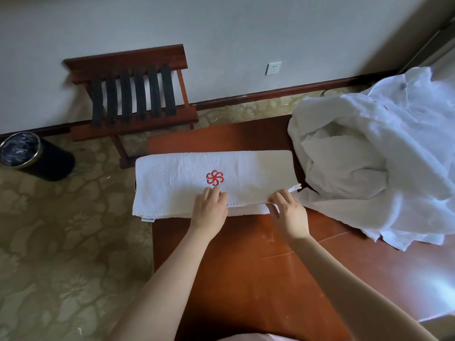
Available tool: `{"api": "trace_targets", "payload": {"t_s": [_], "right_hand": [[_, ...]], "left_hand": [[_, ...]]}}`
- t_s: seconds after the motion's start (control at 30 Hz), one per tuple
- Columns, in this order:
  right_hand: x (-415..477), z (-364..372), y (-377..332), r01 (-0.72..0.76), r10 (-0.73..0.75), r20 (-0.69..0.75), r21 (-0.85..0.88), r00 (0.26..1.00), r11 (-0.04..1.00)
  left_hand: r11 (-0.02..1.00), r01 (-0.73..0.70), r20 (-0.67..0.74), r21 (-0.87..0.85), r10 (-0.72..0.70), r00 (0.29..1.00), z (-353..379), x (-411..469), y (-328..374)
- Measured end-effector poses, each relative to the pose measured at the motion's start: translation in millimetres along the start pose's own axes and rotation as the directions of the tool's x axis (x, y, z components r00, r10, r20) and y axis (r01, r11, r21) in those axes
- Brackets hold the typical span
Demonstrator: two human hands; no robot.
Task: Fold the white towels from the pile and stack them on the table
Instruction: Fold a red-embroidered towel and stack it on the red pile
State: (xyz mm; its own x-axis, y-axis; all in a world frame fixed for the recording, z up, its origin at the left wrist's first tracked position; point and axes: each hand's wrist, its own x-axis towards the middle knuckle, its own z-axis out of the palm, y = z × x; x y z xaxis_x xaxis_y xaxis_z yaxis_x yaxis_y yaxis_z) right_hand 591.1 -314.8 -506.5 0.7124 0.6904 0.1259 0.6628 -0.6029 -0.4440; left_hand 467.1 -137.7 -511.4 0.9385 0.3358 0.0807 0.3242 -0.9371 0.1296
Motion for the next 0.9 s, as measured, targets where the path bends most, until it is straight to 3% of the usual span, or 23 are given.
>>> {"api": "trace_targets", "payload": {"t_s": [0.2, 0.47, 0.6, 0.7, 0.9], "right_hand": [[-8, 0, -2, 0.004, -0.003, -0.026, 0.004, 1.0, 1.0], [-16, 9, 5, -0.087, 0.089, 0.142, -0.014, 0.986, 0.996], [-21, 6, 11, -0.074, 0.084, 0.092, -0.104, 0.992, 0.992], [-25, 4, 15, -0.147, 0.162, 0.063, -0.2, 0.985, 0.969], [-25, -7, 11, -0.176, 0.183, 0.031, -0.146, 0.983, 0.973]], "left_hand": [[0.999, -0.046, -0.032, 0.009, 0.046, 0.998, -9, -1, 3], [0.998, 0.068, 0.267, 0.001, -0.066, 0.961, 16, -16, 9], [0.998, 0.061, 0.281, 0.026, -0.065, 0.957, 20, -16, 8], [0.996, 0.075, 0.297, 0.039, -0.084, 0.951, 21, -14, 8], [0.997, 0.067, 0.317, 0.042, -0.077, 0.945, 17, -15, 12]]}}
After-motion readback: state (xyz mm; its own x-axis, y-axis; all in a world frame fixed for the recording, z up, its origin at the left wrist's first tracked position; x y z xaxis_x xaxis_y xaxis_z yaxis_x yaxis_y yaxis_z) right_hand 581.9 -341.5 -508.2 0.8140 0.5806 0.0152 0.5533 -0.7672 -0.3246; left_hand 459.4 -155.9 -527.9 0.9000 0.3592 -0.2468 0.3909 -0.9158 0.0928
